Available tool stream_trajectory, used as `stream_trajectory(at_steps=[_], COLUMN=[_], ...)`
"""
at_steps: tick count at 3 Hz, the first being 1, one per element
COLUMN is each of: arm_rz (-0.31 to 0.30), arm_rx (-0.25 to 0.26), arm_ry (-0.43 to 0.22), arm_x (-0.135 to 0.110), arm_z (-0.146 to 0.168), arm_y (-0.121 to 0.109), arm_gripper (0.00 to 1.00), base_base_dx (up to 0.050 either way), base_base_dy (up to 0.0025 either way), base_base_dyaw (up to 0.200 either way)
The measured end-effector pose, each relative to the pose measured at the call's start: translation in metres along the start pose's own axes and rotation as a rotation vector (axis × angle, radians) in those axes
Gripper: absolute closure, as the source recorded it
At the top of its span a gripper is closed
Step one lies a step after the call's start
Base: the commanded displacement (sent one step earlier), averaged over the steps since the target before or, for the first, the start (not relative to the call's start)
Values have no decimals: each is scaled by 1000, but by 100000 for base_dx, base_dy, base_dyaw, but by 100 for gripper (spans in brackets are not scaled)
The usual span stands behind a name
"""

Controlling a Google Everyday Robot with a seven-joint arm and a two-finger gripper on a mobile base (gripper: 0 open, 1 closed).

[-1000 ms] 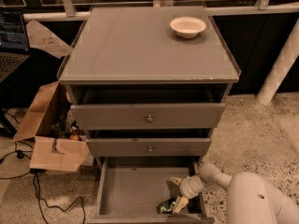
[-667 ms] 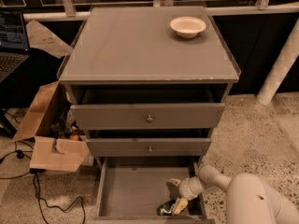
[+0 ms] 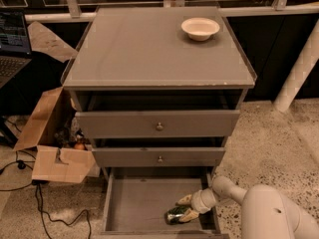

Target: Pick green can from bottom drawer and place on counter

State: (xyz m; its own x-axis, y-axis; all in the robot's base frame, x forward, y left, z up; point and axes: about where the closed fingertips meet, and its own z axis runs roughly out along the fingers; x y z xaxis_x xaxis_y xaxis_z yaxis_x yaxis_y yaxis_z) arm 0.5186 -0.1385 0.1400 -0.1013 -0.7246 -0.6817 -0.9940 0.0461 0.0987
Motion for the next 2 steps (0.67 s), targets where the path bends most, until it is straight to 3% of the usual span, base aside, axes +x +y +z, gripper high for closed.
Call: stream_trajectory(at_steps=[2], arm_rz=[0], arm_rx=[0], arm_ry=[0], arm_x=[0], arm_z=[0], arm_y=[0], arm_gripper=[89], base_base_dx=[0], base_base_dy=[0], base_base_dyaw=[0])
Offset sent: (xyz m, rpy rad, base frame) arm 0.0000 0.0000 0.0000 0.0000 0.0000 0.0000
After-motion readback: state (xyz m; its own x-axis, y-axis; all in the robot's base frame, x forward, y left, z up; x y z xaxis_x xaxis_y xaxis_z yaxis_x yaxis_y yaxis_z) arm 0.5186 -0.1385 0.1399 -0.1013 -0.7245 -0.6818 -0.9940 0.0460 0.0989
